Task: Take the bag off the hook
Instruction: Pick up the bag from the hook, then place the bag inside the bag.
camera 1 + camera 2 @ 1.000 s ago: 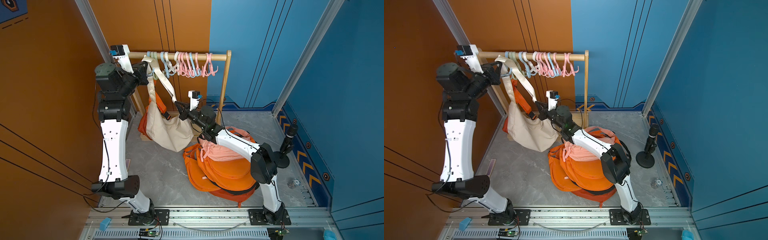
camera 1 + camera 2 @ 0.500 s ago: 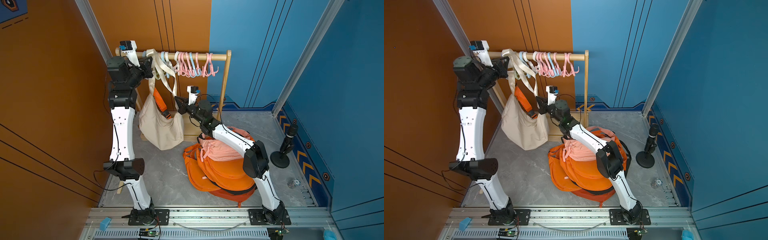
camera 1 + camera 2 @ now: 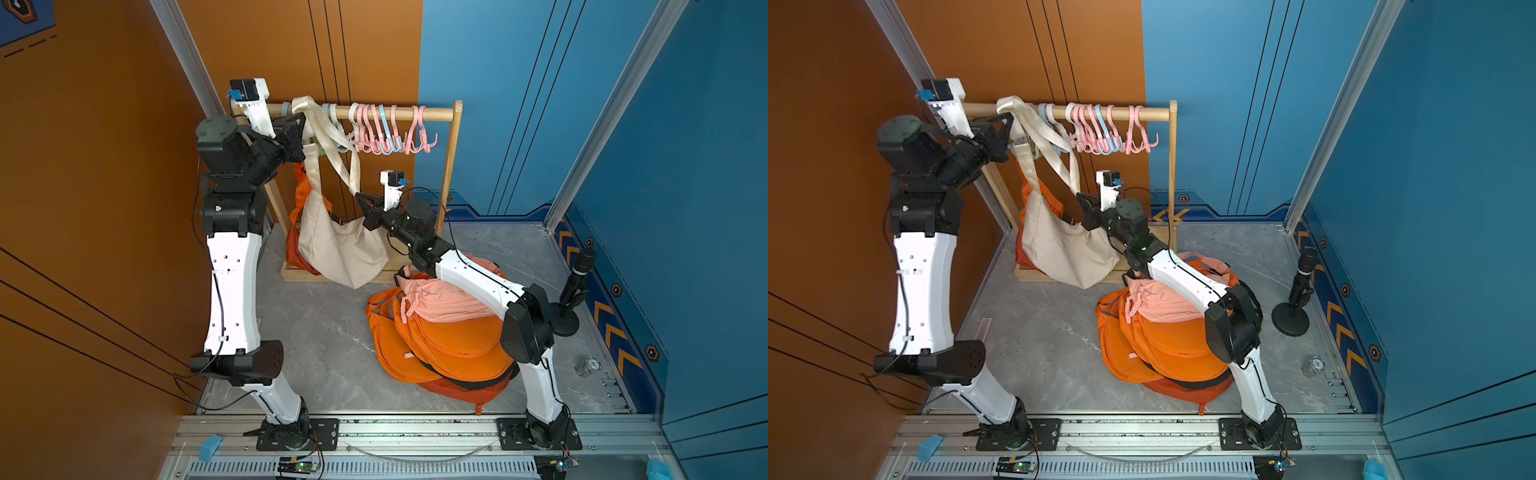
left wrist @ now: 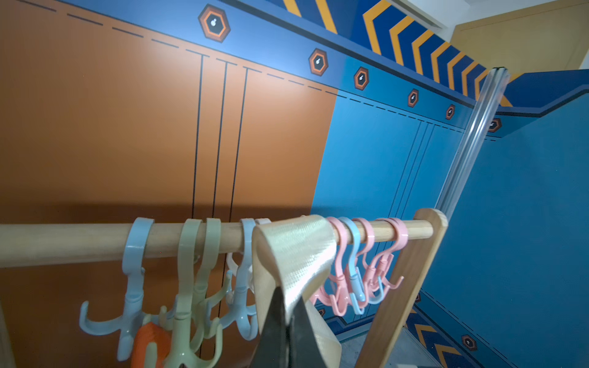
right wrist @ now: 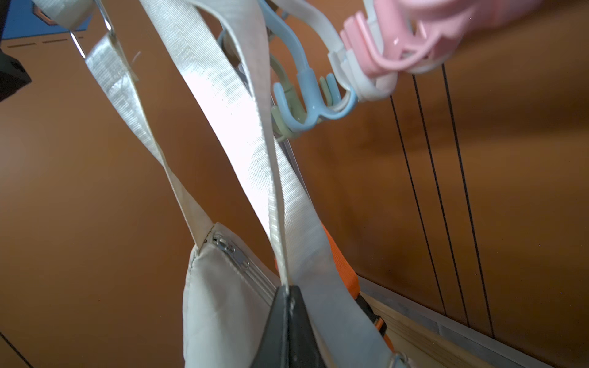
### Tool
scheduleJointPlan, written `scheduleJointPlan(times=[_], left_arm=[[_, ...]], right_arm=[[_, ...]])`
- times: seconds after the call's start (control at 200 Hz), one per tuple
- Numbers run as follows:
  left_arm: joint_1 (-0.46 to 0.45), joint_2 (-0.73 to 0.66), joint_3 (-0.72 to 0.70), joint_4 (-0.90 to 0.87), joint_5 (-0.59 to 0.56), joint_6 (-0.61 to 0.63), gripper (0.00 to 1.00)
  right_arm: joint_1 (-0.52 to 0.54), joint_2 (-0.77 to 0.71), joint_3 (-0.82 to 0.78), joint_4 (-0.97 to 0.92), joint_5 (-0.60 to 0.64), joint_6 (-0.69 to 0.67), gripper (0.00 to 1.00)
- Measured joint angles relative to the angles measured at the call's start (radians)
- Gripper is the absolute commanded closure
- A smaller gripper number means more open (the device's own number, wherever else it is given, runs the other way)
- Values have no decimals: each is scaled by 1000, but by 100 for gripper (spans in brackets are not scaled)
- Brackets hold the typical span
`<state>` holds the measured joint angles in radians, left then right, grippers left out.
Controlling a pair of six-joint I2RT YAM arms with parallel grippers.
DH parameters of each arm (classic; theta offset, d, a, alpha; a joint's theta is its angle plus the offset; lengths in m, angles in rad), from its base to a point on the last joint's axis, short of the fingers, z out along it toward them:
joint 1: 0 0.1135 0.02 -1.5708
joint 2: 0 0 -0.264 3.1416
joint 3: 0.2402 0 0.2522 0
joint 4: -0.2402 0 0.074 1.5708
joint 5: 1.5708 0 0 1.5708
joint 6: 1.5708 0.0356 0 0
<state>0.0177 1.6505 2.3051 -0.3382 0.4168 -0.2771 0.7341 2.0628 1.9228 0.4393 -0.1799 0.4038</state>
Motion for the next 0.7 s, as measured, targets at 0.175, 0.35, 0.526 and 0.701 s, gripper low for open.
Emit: scheduleJointPlan(times=[0.175,0.35,0.526,0.701], left_arm=[[-5,-121,-90,44,-1,0,100],[-5,-201,-163,64,-1,0,100],[-6,-270,-240,92,-3,-13,100],[-33,-333,-285,129,0,-35,100]], right_arm=[[10,-129,-58,1,0,-36,100],[14,-232,-122,-4,6,-85,100],[28,-347,-217,-45,36,-147,100],[68,-480,-293,-92,70,-229,100]])
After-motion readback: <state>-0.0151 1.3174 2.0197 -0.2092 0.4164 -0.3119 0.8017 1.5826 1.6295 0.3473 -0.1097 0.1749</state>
